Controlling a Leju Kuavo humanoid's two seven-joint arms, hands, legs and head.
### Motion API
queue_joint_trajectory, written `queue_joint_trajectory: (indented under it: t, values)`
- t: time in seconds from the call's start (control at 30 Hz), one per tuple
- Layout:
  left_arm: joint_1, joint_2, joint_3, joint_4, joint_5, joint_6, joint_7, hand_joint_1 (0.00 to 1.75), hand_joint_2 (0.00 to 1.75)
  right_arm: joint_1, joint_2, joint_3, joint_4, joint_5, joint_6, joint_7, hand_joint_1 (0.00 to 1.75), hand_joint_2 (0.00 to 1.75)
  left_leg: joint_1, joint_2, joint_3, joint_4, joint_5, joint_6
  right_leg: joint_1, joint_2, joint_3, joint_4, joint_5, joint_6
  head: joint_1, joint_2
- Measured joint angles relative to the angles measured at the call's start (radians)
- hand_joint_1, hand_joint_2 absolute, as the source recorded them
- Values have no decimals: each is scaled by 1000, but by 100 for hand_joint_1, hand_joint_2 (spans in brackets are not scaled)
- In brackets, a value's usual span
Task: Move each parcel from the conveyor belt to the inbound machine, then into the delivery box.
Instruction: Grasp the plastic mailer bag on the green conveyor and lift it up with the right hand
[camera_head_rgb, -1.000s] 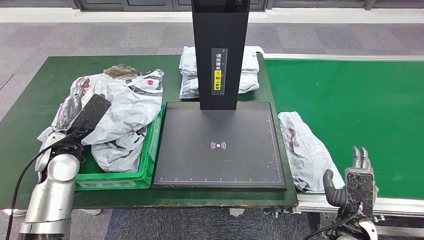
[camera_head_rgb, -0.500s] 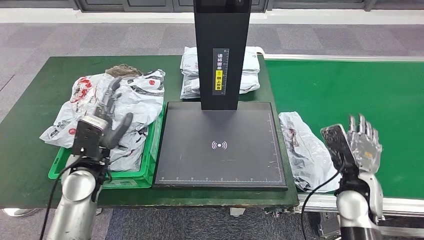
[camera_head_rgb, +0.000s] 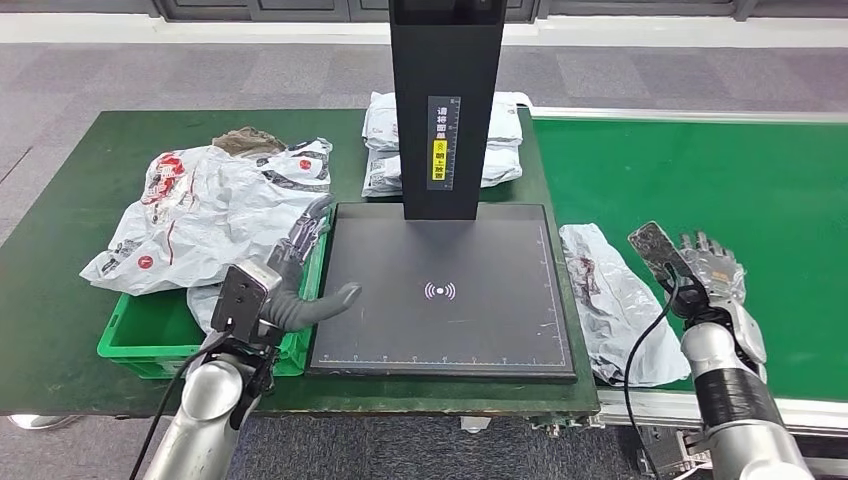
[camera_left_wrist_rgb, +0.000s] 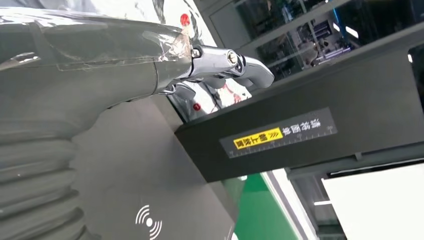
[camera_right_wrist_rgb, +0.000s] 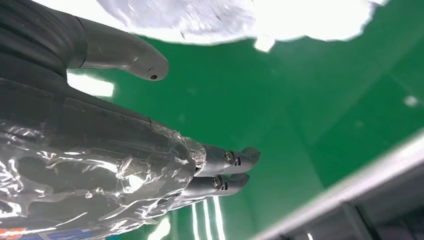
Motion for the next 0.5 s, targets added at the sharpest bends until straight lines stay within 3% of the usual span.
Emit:
queue_joint_trajectory:
  t: [0.13,0.33,0.5]
  values:
    - [-3,-7,-7,19,2,-7,0,0,175,-5,-3,2,59,-70,19,-10,0,175,0,0,0,0,0,0,0,0,-1,0,0,0,0,0]
    - [-12,-13,-10,54,10,-16,-8,0,175,5,-4,-48,160,-333,131,-134,0,175,0,0,0,0,0,0,0,0,-1,0,0,0,0,0]
    - [-13,-13,-10,70,12,-16,-12,0,175,19,-2,-76,198,-372,153,-153,0,175,0,0,-1,0,0,0,0,1,-2,0,0,0,0,0]
